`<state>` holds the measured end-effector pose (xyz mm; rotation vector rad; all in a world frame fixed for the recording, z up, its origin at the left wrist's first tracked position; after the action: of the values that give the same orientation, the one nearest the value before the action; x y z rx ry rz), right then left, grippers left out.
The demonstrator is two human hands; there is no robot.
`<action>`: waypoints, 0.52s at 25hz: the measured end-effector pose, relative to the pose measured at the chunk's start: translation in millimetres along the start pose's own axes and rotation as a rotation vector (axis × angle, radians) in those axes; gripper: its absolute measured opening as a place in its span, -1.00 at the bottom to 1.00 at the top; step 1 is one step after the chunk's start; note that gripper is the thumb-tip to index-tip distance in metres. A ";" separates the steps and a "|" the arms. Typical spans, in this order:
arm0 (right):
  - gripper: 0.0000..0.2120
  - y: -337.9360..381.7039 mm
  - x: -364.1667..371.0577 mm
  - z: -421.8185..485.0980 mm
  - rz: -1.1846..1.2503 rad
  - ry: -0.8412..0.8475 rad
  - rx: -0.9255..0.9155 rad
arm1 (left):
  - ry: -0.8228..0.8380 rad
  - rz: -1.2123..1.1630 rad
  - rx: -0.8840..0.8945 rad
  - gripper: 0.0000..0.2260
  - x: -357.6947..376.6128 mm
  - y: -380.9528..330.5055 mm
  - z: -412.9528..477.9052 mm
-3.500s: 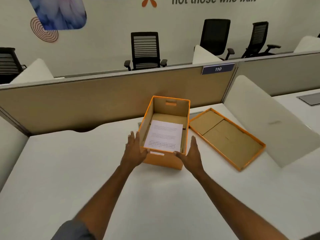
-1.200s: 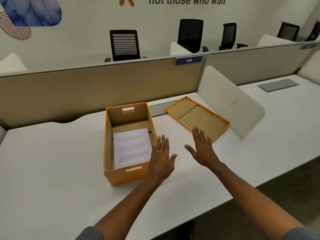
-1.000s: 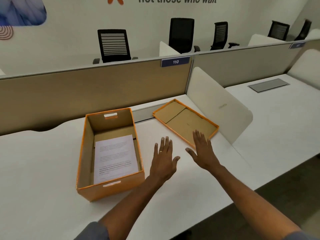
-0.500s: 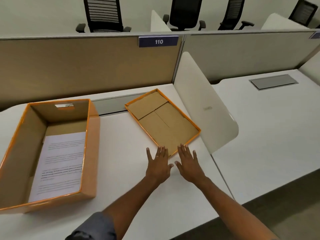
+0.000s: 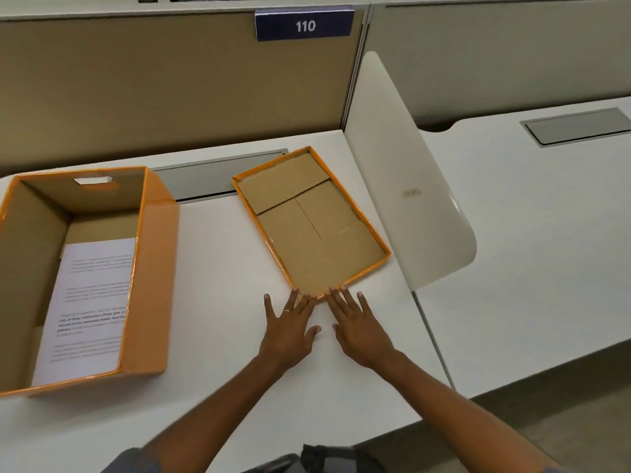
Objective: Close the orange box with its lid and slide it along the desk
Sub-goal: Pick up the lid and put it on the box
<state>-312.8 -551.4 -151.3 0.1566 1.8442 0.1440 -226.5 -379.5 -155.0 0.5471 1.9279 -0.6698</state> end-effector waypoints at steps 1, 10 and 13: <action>-0.39 0.9 2.7 -6.5 0.020 -0.005 -0.023 | 0.000 -0.027 -0.025 -0.38 5.0 8.9 -12.0; -0.06 -39.0 -29.2 15.1 0.623 -0.093 0.432 | -0.298 -0.902 -0.385 -0.27 1.7 38.3 -43.2; -0.20 -43.9 -46.0 30.3 0.803 -0.029 0.500 | -0.229 -0.964 -0.483 -0.22 -9.3 32.8 -23.2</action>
<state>-272.6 -602.4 -124.0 1.2382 1.6611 0.2279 -217.3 -340.5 -145.2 -0.7850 1.9698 -0.7547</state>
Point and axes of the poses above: each hand's wrist, its own z-axis towards the middle knuckle, its own x-axis out of the palm, y = z × x, the point moved 1 cm from there along z, towards the middle knuckle
